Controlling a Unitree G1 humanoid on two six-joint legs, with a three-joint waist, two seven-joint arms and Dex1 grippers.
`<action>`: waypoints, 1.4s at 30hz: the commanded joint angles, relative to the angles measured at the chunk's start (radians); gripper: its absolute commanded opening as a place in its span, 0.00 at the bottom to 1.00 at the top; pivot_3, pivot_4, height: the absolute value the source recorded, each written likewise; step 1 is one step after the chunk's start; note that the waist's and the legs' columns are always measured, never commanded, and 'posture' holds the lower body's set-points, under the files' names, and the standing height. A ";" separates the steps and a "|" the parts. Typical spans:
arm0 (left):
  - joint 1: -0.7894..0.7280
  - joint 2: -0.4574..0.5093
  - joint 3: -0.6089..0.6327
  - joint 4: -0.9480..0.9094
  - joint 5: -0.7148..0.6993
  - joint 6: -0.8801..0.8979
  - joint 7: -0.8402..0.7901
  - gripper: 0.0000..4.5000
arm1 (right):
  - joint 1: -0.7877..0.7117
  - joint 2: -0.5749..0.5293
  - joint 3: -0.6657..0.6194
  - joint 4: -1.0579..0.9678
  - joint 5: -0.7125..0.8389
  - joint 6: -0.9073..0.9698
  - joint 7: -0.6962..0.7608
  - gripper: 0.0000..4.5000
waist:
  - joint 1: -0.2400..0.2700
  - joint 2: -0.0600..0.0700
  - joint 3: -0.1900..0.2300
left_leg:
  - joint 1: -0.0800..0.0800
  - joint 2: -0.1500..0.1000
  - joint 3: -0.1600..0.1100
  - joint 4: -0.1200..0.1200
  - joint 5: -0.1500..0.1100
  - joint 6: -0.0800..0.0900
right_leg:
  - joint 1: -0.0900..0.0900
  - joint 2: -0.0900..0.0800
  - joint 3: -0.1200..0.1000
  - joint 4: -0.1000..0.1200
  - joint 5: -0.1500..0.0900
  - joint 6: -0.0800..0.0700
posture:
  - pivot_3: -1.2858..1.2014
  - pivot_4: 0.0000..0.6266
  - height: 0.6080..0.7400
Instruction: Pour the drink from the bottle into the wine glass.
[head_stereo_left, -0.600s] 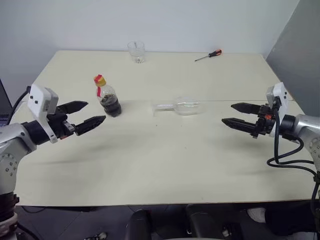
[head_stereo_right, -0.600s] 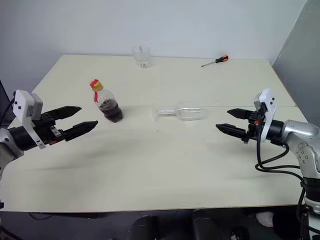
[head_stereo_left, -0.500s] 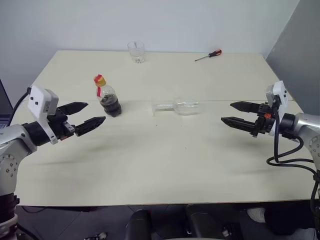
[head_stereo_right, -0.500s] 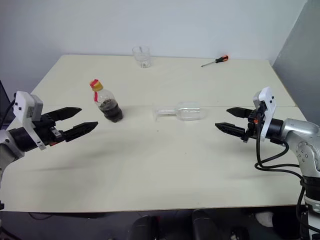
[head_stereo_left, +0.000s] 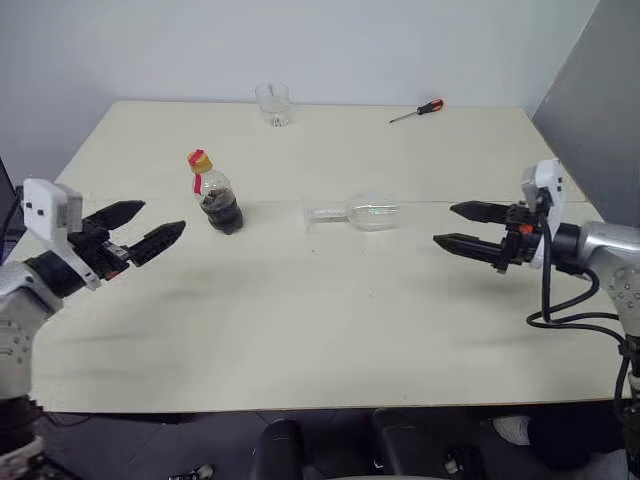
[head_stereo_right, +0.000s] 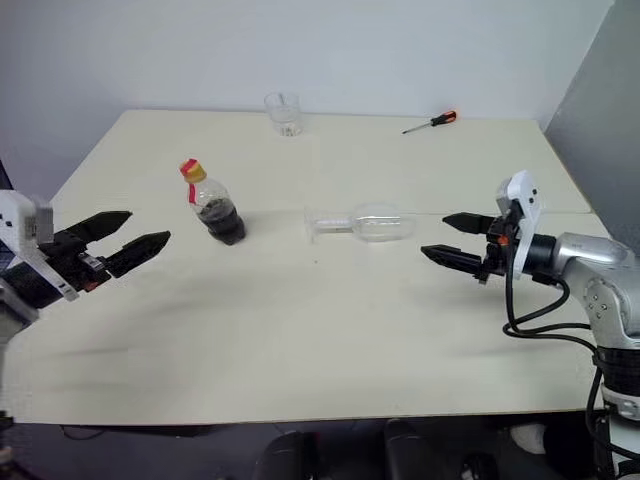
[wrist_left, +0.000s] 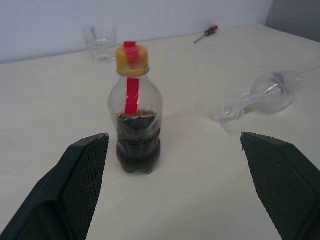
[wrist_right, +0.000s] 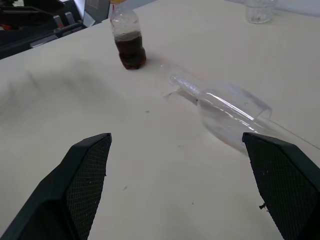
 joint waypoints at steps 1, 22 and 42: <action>-0.003 -0.022 0.014 0.014 0.053 -0.083 0.062 1.00 | -0.023 0.012 0.003 -0.086 0.038 0.021 -0.007 1.00 | 0.000 0.000 0.000 | 0.000 0.000 0.000 0.000 0.000 0.000 | 0.000 0.000 0.000 0.000 0.000 0.000 | 0.52 0.24 1.00; -0.255 -0.279 -0.257 0.340 0.324 -0.401 0.282 1.00 | -0.092 0.187 0.198 -0.297 0.050 0.097 -0.130 1.00 | 0.025 -0.001 -0.001 | -0.006 -0.001 -0.009 0.012 0.000 0.000 | 0.004 -0.001 -0.009 0.000 0.001 -0.001 | 0.52 0.24 1.00; -0.541 -0.302 -0.341 0.765 0.447 -0.586 0.321 1.00 | -0.102 0.294 0.260 -0.295 -0.018 0.063 -0.203 1.00 | 0.025 -0.001 -0.001 | -0.007 -0.001 -0.019 0.012 0.000 0.000 | 0.009 -0.002 -0.022 0.000 0.001 -0.002 | 0.52 0.24 1.00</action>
